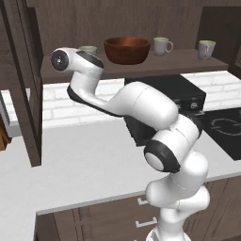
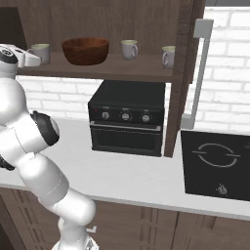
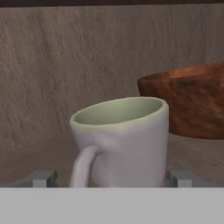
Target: Gather all objects into one cabinet and sort the glasses and bowls to opposite sides.
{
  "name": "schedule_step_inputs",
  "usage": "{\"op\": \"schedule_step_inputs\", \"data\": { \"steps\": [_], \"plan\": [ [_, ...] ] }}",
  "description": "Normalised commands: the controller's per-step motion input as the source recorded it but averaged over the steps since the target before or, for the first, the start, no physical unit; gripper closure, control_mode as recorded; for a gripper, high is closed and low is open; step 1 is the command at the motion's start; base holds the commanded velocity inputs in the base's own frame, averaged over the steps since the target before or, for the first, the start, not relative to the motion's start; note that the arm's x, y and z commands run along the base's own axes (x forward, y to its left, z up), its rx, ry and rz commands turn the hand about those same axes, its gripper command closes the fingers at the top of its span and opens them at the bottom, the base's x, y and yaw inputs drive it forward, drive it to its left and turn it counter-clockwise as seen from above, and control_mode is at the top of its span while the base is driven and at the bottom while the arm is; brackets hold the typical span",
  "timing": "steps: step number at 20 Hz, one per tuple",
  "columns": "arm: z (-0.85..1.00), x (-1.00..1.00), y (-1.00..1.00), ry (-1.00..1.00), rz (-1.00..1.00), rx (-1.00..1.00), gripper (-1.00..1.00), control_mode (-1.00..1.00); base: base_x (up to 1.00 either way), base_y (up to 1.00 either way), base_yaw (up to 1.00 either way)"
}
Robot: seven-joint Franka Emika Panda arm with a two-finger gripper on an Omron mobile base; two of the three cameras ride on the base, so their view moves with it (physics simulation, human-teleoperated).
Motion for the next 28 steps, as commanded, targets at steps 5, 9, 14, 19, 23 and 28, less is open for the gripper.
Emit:
{"op": "schedule_step_inputs", "data": {
  "steps": [5,9,14,19,23,28],
  "plan": [
    [0.0,0.05,0.0,0.0,0.0,0.0,1.0,-1.0,0.0,0.0,0.0],
    [0.0,0.0,0.0,0.0,0.0,0.0,1.0,-1.0,0.0,0.0,0.0],
    [0.0,0.0,0.0,0.0,0.0,0.0,1.0,-1.0,0.0,0.0,0.0],
    [0.0,-0.04,-0.09,0.0,0.0,0.0,1.0,-1.0,0.0,0.0,0.0],
    [0.0,-0.21,-0.21,0.0,0.0,0.0,1.0,-1.0,0.0,0.0,0.0],
    [0.08,-0.43,-0.13,0.0,0.0,0.0,1.0,-1.0,0.0,0.0,0.0]
  ]
}}
